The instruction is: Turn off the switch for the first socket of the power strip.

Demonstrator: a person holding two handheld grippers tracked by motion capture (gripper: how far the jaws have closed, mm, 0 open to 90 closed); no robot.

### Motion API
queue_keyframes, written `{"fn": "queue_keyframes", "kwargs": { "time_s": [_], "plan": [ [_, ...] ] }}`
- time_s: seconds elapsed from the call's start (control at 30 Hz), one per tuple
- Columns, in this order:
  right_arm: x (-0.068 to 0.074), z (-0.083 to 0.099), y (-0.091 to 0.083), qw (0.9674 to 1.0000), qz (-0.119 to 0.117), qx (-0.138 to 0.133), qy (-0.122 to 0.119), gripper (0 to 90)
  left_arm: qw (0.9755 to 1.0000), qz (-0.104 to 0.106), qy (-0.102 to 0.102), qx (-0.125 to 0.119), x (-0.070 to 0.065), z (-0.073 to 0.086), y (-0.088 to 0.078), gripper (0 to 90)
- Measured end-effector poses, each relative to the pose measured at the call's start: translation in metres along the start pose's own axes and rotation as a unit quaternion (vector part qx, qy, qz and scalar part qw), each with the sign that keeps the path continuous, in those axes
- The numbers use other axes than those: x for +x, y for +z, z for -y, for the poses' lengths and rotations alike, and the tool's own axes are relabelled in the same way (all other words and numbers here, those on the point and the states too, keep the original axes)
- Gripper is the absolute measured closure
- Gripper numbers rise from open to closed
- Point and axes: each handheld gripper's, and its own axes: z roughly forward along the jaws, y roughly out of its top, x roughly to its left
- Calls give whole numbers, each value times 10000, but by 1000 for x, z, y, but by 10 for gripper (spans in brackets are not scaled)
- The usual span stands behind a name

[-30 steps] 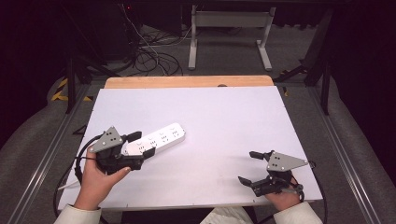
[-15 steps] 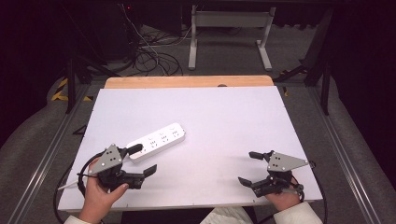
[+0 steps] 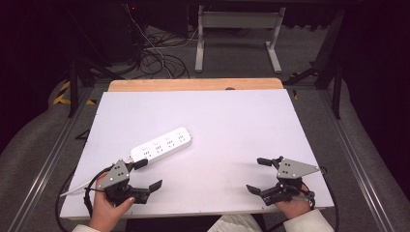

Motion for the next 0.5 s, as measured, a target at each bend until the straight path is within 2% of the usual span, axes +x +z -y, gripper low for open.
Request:
{"fn": "queue_keyframes", "kwargs": {
  "time_s": [0.07, 0.17, 0.2, 0.3, 0.5],
  "plan": [
    [0, 0, 0, 10000, -12, 11, 0, 75, 9998, -21, 133, 125, -2, 3, 2, 124],
    [1, 0, 1, 10000, -30, 22, 4, 75, 9996, 16, 194, 184, -5, 6, 5, 126],
    [1, 0, 1, 10000, -26, 29, 4, 75, 9996, 39, 194, 205, -5, 8, 6, 128],
    [0, 0, 1, 10000, -35, 25, 13, 75, 9995, 199, 19, 259, -10, 14, 10, 146],
    [0, 0, 2, 10000, -68, 51, 25, 76, 9993, 216, 28, 306, -11, 17, 16, 155]
  ]
}}
